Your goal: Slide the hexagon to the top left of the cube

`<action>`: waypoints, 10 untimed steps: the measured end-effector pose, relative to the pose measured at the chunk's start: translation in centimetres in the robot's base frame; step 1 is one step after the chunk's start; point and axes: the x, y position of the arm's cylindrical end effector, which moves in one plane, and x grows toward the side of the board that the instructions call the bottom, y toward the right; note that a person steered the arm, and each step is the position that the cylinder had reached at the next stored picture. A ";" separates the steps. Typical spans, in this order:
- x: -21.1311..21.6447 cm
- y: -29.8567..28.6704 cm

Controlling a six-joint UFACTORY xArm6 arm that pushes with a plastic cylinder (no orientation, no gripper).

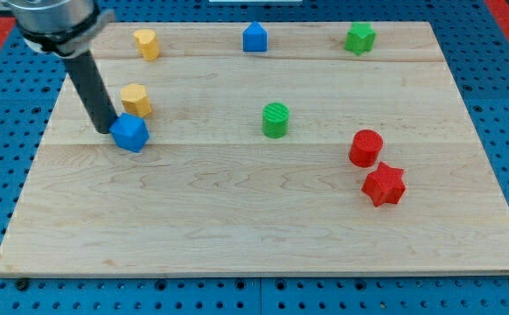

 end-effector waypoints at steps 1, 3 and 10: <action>-0.7 0.6; -6.1 6.6; -7.8 -1.2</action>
